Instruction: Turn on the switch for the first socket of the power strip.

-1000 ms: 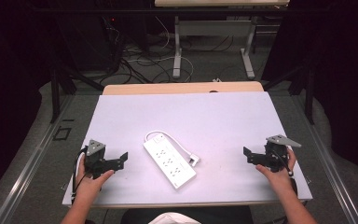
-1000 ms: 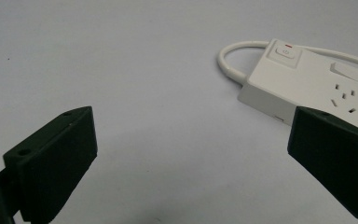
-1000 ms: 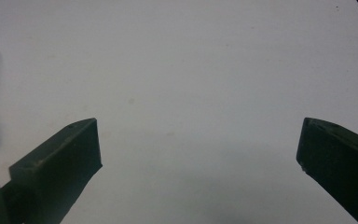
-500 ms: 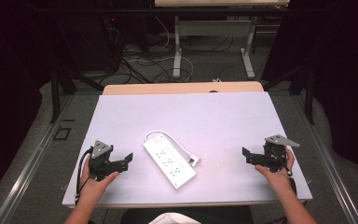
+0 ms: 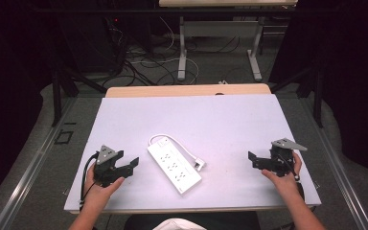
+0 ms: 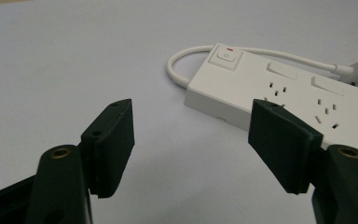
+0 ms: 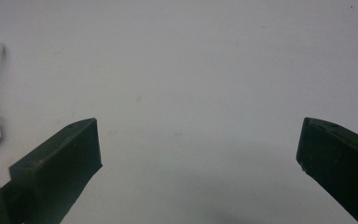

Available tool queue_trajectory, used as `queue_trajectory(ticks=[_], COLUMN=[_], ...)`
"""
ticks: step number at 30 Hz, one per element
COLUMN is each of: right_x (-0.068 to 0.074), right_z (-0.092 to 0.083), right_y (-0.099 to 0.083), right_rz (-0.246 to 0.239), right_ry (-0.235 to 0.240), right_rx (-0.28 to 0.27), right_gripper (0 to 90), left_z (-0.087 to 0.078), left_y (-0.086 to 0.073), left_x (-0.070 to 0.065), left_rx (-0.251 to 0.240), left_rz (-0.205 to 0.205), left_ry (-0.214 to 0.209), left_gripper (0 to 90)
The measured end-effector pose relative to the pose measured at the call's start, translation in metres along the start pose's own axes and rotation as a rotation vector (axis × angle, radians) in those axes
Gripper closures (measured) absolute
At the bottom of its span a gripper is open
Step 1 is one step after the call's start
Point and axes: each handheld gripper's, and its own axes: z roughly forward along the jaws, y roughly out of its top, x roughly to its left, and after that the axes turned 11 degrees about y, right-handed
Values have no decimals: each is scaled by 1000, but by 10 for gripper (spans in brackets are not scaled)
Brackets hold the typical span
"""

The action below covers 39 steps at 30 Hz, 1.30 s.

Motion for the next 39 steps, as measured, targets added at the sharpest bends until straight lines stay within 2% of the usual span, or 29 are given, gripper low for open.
queue_trajectory(ticks=[9,18,19,22,23,26,31,33,39], right_x=[0,0,0,0,0,0,0,0,-1], right_z=[1,3,3,3,4,4,4,5,5], right_y=[0,-1,-1,-2,-2,-2,-2,-2,-3], right_rz=[-7,0,1,10,5,13,15,15,19], right_ry=[5,10,10,10,11,10,14,18,17], right_rx=[5,7,8,8,7,9,13,15,14], right_gripper=[0,0,0,0,0,0,0,0,0], left_z=[-2,-4,-4,-6,-6,-7,-7,-8,-12], left_y=[1,2,1,2,2,2,2,2,4], left_x=[-5,-4,-4,-3,-4,-5,-8,-11,-13], left_rx=[2,-7,-5,-15,-18,-17,4,18,62], left_rz=[24,-17,-30,-30,-44,-41,-25,-56,-59], left_ry=[1,-1,-11,-25,-36,-47,-61,-83,-117], left_gripper=[361,387,388,393,394,400,429,440,499])
